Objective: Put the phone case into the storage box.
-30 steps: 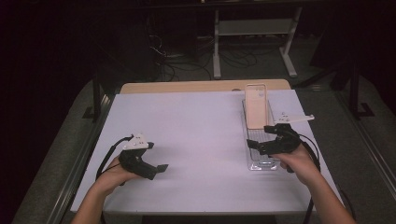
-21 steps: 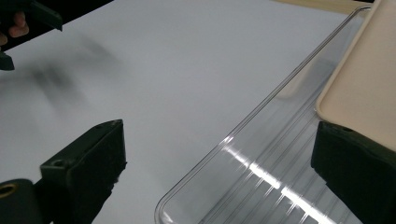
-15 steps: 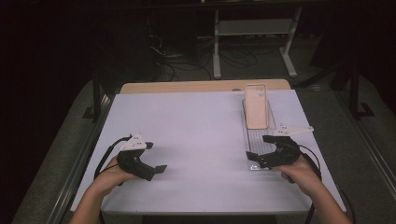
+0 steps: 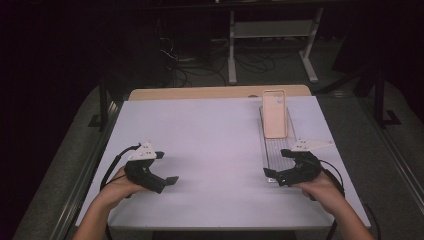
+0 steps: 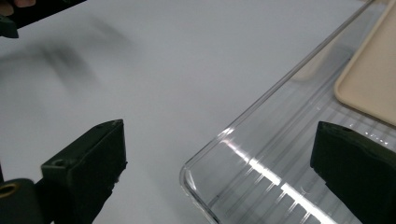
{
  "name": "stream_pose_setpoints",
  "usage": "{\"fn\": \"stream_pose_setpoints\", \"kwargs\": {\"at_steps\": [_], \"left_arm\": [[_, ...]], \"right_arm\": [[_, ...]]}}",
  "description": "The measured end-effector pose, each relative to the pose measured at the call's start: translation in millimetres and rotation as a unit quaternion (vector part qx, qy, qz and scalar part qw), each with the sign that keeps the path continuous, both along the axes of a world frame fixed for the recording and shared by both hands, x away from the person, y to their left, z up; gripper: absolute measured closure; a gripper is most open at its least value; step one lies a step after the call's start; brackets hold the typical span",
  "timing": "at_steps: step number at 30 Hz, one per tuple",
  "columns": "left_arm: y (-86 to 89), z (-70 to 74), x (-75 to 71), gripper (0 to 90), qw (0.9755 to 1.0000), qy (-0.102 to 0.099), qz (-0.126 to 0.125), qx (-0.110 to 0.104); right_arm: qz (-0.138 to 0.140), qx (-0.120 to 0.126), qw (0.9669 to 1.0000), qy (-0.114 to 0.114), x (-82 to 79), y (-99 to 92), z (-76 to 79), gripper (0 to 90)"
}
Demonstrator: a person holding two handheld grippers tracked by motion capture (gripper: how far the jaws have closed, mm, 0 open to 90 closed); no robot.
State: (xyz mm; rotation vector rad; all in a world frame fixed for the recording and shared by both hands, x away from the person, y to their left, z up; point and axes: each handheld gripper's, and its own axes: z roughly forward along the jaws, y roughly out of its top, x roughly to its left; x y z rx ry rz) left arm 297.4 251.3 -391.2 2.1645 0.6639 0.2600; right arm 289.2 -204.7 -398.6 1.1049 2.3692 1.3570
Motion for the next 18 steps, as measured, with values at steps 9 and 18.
{"fn": "stream_pose_setpoints", "kwargs": {"at_steps": [9, 18], "left_arm": [[-0.3, -0.4, 0.4, 0.0, 1.0000, 0.000, -0.002, 0.003], [-1.2, -1.6, -0.1, 0.0, 1.0000, 0.003, -0.003, 0.001]], "right_arm": [[0.010, -0.009, 0.9999, -0.002, -2.0, 8.4, -0.2, 3.0], [0.010, -0.010, 0.9999, -0.001, -1.7, 9.6, -0.3, 3.0]]}}
